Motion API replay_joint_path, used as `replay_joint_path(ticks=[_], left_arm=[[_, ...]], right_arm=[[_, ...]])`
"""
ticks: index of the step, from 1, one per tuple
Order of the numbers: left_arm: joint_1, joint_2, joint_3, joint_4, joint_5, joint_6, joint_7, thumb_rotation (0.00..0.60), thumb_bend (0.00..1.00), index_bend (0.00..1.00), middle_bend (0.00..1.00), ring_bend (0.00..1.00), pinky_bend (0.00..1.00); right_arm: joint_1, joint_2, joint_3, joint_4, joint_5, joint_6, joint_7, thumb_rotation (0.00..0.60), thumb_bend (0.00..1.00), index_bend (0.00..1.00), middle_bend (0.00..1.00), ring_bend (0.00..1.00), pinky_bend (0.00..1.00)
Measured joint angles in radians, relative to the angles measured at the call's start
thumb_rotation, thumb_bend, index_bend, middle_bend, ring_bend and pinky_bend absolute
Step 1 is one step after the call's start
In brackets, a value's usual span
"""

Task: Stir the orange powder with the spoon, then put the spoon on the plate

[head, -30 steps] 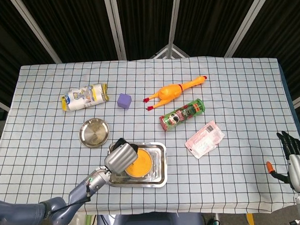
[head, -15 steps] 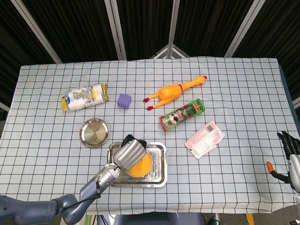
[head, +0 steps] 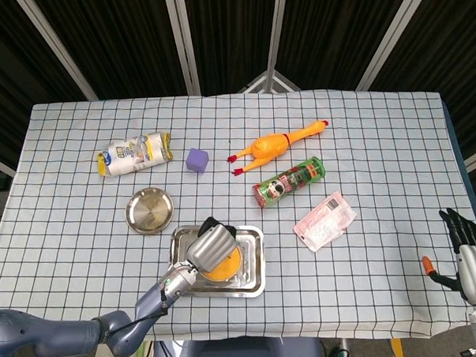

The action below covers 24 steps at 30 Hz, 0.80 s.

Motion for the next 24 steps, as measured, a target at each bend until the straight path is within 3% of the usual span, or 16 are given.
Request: replay_joint_path(ticks=[24], left_arm=[[-0.002,0.156,0.066,-0.126,0.012,-0.054,-0.026,0.600,0.66,0.84,1.00,1.00,0.97]], right_arm=[[0.001,-0.001,0.000,-0.001,0.001,-0.001,0.001,0.600,0.41,0.00,0.00,0.00,0.00]])
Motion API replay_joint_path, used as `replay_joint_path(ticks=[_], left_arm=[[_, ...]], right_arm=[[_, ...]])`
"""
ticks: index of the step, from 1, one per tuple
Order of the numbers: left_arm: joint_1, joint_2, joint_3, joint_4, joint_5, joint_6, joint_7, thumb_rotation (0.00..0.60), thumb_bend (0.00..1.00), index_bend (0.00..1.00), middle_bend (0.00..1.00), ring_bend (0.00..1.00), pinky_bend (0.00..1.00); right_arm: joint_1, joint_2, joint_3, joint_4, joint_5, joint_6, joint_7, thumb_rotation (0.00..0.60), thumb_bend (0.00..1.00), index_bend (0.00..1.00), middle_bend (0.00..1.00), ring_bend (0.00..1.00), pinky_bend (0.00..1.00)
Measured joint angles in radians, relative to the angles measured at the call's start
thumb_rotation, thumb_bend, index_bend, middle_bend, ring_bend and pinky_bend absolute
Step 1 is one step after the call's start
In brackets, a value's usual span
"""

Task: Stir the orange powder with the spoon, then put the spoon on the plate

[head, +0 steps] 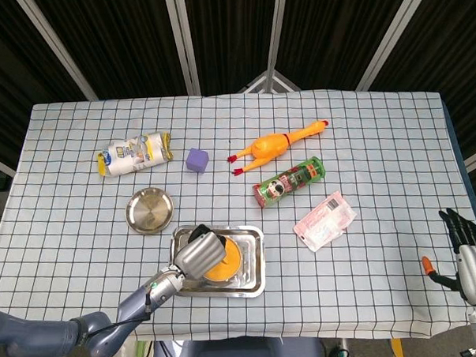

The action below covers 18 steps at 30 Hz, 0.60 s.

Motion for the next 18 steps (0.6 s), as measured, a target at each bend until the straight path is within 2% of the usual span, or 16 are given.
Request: replay_joint_path(ticks=[11,18], left_arm=[[0.013,0.043,0.009,-0.003,0.035,0.029,-0.030,0.600,0.66,0.84,1.00,1.00,0.97],[0.015,0.046,-0.021,-0.006,0.067,0.065,-0.064,0.600,0.66,0.84,1.00,1.00,0.97]], right_arm=[[0.000,-0.001,0.001,-0.001,0.001,0.000,-0.001,0.600,0.41,0.00,0.00,0.00,0.00],[0.000,0.000,0.001,-0.001,0.002,0.001,0.002,0.600,0.41,0.00,0.00,0.00,0.00]])
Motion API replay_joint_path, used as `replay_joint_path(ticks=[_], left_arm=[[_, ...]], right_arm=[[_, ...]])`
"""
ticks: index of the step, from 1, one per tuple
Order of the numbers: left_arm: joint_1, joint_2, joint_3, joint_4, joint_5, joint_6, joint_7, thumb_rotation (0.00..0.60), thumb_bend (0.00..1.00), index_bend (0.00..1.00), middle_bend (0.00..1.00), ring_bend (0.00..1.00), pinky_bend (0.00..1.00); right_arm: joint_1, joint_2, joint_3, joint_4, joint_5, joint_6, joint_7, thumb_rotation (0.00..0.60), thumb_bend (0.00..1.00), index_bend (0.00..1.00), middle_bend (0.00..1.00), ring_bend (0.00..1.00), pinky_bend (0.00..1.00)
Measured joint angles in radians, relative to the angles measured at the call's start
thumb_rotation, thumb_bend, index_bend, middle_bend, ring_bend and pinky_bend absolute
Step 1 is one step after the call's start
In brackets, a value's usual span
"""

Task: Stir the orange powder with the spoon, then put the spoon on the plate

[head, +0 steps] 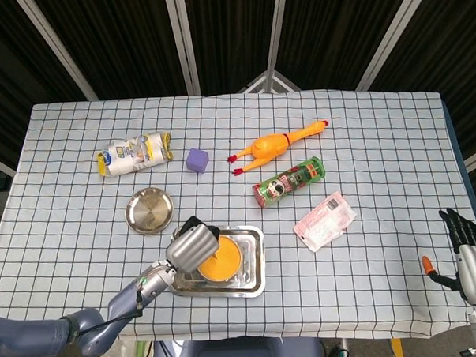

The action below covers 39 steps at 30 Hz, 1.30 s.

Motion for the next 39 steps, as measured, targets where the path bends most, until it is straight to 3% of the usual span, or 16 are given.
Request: replay_joint_path(ticks=[9,15,22,39], left_arm=[[-0.026,0.049,0.044,0.013,0.088,-0.053,0.061,0.600,0.65,0.84,1.00,1.00,0.97],[-0.018,0.051,0.020,0.007,0.080,-0.032,0.020,0.600,0.66,0.84,1.00,1.00,0.97],[-0.004,0.051,0.033,0.019,0.113,-0.026,0.036,0.600,0.65,0.84,1.00,1.00,0.97],[0.154,0.006,-0.121,0.066,-0.202,0.152,-0.178,0.600,0.65,0.83,1.00,1.00,0.97]], right_arm=[[0.001,0.000,-0.001,-0.001,-0.001,-0.002,0.000,0.600,0.41,0.00,0.00,0.00,0.00],[0.001,0.001,-0.001,-0.002,0.003,-0.004,-0.001,0.600,0.41,0.00,0.00,0.00,0.00],[0.001,0.002,0.000,-0.004,0.004,-0.005,0.002,0.600,0.41,0.00,0.00,0.00,0.00],[0.001,0.002,-0.001,-0.002,0.002,-0.005,0.000,0.600,0.41,0.00,0.00,0.00,0.00]])
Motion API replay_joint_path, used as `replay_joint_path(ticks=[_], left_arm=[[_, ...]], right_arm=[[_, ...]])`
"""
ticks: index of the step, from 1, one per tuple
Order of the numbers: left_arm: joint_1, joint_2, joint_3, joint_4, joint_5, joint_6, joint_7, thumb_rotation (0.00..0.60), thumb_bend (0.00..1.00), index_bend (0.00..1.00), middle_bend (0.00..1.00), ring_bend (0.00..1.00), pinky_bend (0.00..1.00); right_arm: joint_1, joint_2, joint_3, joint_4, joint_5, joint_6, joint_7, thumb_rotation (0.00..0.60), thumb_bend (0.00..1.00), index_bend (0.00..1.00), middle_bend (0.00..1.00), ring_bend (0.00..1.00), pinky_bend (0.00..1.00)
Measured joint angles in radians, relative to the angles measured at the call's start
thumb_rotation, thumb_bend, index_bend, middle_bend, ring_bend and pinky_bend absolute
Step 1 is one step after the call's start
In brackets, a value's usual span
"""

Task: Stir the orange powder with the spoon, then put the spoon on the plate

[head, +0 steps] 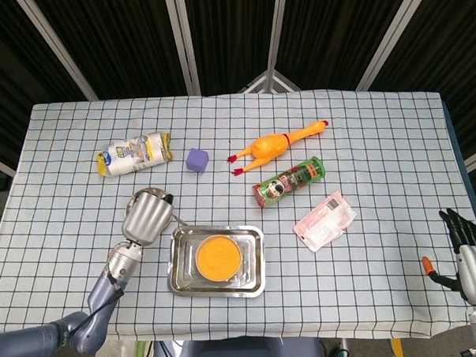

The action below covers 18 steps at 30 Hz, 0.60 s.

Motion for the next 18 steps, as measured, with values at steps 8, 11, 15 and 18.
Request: replay_joint_path(ticks=[8,11,15,18], left_arm=[[0.039,-0.011,-0.030,0.152,-0.113,0.004,-0.096,0.600,0.64,0.83,1.00,1.00,0.97],[0.043,-0.028,-0.030,0.212,-0.139,-0.012,-0.127,0.600,0.64,0.82,1.00,1.00,0.97],[0.041,-0.055,-0.025,0.271,-0.157,-0.039,-0.156,0.600,0.63,0.82,1.00,1.00,0.97],[0.036,-0.075,-0.018,0.306,-0.165,-0.058,-0.166,0.600,0.63,0.81,1.00,1.00,0.97]], right_arm=[[0.000,0.000,0.000,-0.002,0.004,-0.002,-0.002,0.600,0.41,0.00,0.00,0.00,0.00],[0.003,0.000,0.001,-0.002,0.006,-0.007,-0.003,0.600,0.41,0.00,0.00,0.00,0.00],[0.006,-0.001,0.002,-0.001,0.011,-0.015,-0.002,0.600,0.41,0.00,0.00,0.00,0.00],[0.009,0.000,0.003,-0.001,0.018,-0.024,0.000,0.600,0.41,0.00,0.00,0.00,0.00]])
